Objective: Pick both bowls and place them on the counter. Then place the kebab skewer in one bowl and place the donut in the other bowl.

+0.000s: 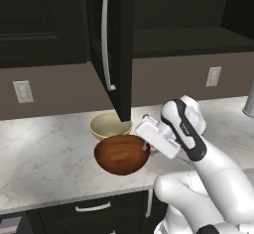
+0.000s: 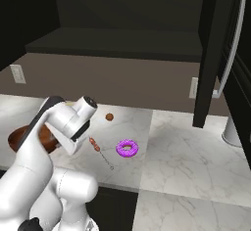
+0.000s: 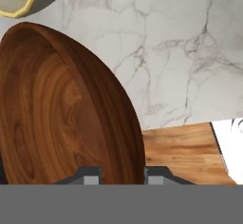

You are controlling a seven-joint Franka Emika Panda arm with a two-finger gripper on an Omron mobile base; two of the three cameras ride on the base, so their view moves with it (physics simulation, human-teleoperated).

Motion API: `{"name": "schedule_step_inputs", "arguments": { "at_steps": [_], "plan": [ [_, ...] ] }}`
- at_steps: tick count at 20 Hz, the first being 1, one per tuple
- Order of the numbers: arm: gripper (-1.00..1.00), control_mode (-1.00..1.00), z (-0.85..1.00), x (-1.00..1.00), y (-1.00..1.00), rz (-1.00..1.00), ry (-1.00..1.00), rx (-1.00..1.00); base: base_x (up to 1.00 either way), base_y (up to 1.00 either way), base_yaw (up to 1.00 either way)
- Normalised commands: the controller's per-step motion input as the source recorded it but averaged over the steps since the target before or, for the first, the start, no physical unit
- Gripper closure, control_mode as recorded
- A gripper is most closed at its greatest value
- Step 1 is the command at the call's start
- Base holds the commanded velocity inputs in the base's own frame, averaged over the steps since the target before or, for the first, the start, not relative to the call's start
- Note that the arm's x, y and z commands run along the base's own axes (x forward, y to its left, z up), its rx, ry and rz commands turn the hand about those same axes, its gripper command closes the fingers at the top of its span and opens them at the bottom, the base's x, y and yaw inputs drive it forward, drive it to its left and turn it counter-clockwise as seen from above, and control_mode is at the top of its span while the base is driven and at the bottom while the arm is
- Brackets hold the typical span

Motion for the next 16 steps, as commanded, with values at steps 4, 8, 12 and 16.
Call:
{"name": "schedule_step_inputs", "arguments": {
  "at_steps": [4,8,12,16],
  "plan": [
    [1.0,-1.0,-0.42,0.13,0.13,-0.01,-0.11,0.0,0.0,0.0,0.0],
    [1.0,-1.0,-0.38,0.32,0.09,-0.01,-0.09,0.0,0.0,0.0,0.0],
    [1.0,-1.0,-0.26,0.32,0.02,0.0,-0.07,0.0,0.0,0.0,0.0],
    [1.0,-1.0,-0.15,0.11,0.0,0.0,-0.01,0.0,0.0,0.0,0.0]
  ]
}}
